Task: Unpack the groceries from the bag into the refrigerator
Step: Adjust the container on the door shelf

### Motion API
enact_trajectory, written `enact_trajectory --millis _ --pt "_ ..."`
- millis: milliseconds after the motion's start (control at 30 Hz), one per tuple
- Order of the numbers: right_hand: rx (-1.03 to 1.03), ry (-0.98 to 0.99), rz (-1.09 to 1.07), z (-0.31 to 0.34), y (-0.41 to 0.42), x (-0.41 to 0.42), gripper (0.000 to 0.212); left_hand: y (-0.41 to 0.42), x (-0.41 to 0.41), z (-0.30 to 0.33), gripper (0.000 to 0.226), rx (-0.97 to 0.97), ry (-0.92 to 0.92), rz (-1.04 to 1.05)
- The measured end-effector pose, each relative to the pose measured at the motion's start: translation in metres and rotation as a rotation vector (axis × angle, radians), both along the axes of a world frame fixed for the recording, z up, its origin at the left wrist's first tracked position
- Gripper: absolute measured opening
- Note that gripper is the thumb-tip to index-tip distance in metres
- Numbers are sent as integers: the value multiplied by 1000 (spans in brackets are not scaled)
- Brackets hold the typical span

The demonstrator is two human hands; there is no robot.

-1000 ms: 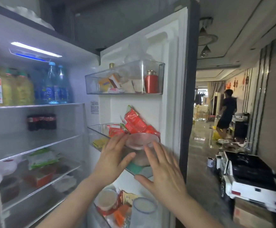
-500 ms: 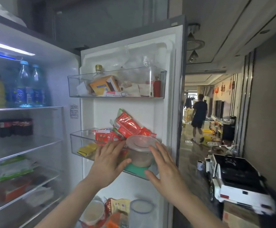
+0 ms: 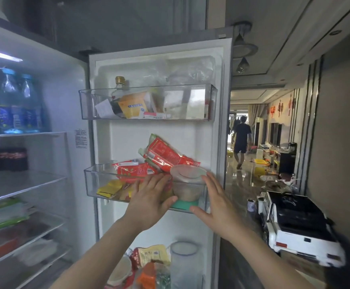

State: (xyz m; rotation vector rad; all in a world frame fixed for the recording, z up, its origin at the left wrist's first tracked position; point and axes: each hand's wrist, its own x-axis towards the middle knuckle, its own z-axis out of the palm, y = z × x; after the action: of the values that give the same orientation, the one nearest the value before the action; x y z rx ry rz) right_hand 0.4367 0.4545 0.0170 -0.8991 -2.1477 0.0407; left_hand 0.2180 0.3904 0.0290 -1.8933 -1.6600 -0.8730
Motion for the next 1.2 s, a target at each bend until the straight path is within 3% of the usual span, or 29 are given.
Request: enact_trajectory --millis 533,733,933,1200 --pt "-57 18 -13 2 34 4 98 29 11 -3 75 -24 16 20" --pt "-76 21 -34 4 43 6 94 35 16 -1 89 -66 16 55" --pt "-77 21 -17 3 43 7 96 37 16 -3 83 -70 25 68" --pt "-80 -20 -9 6 42 9 97 30 18 1 101 -161 -47 49"
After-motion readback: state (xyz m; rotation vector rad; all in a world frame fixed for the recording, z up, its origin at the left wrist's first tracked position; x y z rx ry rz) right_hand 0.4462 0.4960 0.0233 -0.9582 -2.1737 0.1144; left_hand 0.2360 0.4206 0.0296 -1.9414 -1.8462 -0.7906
